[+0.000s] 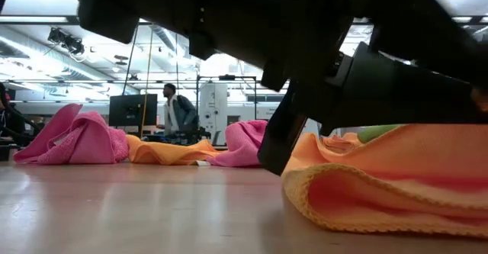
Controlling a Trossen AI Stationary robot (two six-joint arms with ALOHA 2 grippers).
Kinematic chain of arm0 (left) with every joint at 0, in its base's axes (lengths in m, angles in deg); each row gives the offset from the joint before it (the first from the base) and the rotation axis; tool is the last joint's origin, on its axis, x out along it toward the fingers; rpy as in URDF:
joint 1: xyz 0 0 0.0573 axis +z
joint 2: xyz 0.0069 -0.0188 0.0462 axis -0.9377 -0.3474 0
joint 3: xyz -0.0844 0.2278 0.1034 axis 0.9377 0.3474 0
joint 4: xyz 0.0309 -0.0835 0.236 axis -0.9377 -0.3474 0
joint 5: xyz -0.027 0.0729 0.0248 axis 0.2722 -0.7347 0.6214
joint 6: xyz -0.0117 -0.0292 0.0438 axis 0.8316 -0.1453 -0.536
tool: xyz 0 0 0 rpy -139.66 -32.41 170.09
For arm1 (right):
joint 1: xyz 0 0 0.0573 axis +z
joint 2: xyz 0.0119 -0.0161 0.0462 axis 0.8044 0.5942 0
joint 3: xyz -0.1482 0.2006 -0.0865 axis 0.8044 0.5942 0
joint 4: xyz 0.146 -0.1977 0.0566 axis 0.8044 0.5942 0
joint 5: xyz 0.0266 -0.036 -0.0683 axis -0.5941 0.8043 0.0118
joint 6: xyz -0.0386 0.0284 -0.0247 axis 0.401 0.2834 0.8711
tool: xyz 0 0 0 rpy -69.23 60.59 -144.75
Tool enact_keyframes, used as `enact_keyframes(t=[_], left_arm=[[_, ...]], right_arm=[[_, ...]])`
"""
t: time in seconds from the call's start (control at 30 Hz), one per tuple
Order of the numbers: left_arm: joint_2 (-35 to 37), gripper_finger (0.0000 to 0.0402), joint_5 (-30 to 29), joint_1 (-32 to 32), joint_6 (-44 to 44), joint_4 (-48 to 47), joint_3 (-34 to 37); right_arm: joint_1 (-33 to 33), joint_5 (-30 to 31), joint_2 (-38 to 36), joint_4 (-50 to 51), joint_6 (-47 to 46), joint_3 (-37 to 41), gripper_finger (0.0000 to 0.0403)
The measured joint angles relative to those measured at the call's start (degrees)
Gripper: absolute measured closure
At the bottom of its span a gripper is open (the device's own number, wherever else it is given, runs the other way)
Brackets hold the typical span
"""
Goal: Fold microfiber towels
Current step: Fold the bottom orange towel
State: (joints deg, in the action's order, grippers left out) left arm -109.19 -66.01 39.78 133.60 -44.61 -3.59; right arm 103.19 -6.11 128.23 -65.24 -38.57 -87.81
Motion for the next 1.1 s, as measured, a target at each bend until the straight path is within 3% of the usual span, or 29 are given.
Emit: enact_keyframes(t=[0.1,0.4,0.57,0.87,1.1], left_arm=[[0.0,0.0389,0.0,0.5,1.9,0.2,0.0],[0.8,0.0392,5.7,1.3,4.5,-0.3,0.0],[4.4,0.0394,5.9,0.8,2.0,-6.2,-0.1],[9.2,0.0395,8.5,1.0,-1.2,-24.8,0.0],[10.4,0.0393,9.8,0.8,-1.6,-27.9,0.0]], right_arm=[[0.0,0.0,0.0,-0.8,2.1,0.0,0.0377],[-0.9,-6.3,-1.5,0.4,3.2,0.0,0.0302],[-1.0,-3.5,-4.4,3.9,3.6,0.0,0.0272],[-1.1,1.9,-6.1,5.8,3.9,-0.1,0.0265],[-1.1,2.0,-6.1,5.7,3.6,0.0,0.0265]])
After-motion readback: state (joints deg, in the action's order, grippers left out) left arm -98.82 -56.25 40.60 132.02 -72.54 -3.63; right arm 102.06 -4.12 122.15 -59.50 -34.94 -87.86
